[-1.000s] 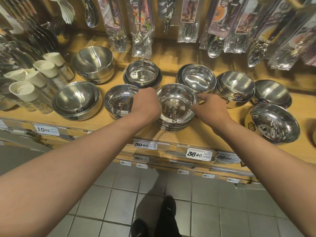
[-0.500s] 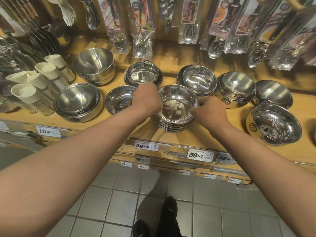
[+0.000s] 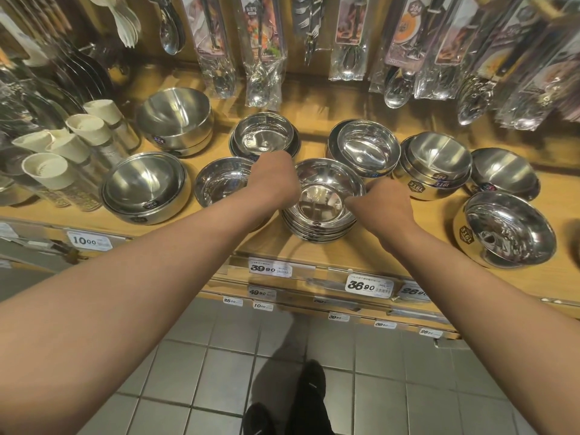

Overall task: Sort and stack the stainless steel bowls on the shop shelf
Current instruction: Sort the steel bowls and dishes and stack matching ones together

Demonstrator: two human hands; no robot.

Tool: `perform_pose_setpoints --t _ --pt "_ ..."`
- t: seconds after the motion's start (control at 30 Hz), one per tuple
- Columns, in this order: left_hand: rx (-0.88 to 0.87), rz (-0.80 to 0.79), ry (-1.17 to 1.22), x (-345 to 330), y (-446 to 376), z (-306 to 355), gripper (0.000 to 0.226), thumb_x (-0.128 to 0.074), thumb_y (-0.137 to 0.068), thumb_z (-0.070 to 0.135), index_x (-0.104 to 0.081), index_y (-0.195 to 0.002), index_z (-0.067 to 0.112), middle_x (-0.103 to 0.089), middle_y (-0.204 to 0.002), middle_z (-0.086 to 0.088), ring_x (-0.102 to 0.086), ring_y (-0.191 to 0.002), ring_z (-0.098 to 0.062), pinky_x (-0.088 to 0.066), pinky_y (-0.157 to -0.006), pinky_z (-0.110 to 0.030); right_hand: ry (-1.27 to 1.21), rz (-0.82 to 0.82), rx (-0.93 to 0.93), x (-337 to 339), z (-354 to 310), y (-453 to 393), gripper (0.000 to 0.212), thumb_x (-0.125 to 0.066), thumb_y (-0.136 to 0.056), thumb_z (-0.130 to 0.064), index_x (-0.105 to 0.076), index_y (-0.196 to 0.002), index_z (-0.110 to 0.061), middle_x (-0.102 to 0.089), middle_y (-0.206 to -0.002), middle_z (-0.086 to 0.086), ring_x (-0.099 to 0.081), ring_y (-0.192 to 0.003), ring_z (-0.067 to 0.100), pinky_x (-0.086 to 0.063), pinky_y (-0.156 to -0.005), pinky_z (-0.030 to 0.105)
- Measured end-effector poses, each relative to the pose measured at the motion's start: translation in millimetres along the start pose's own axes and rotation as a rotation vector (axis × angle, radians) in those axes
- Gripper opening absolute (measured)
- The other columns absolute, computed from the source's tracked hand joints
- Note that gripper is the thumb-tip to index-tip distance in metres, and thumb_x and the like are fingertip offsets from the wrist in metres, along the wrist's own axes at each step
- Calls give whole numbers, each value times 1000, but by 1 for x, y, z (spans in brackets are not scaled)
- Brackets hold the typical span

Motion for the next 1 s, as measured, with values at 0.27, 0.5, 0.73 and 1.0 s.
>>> perform_pose_setpoints --t 0.27,0.5,0.73,1.0 --pt "0 18 53 8 -2 0 25 -51 -81 -11 -46 -63 7 -44 -66 -5 -42 -58 -19 -33 -47 -24 -75 17 -37 2 3 1 25 -65 -80 -6 -50 -61 -8 -41 -57 3 -35 -52 19 -26 -48 26" --pt "-23 -14 18 3 0 1 28 -50 -83 -10 -44 -62 8 -44 -65 -4 -41 -56 -17 -32 -46 -24 -129 5 -61 -6 13 1 17 -65 -81 -8 -70 -86 7 -54 -69 9 -45 -61 22 -32 -50 27" --pt "-26 -87 39 0 8 4 12 -49 -87 -6 -55 -90 4 -49 -79 -8 -52 -81 -27 -41 -64 -30 -215 -9 -56 -7 20 -1 8 -64 -85 -19 -61 -88 -13 -65 -85 5 -62 -82 26 -54 -70 41" --pt "22 -108 240 -11 26 3 46 -52 -91 -2 -43 -136 -4 -59 -119 -18 -56 -111 -35 -42 -77 -31 -413 -119 -93 -10 37 -2 5 -62 -83 -31 -67 -84 -32 -76 -90 -3 -73 -89 21 -60 -88 50"
Point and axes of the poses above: each hand's wrist, its own y-axis away from the middle knuckle, its own x-axis out of the back of the hand, z = x × y, the point moved 4 cm from there along -y, towards the middle knuckle
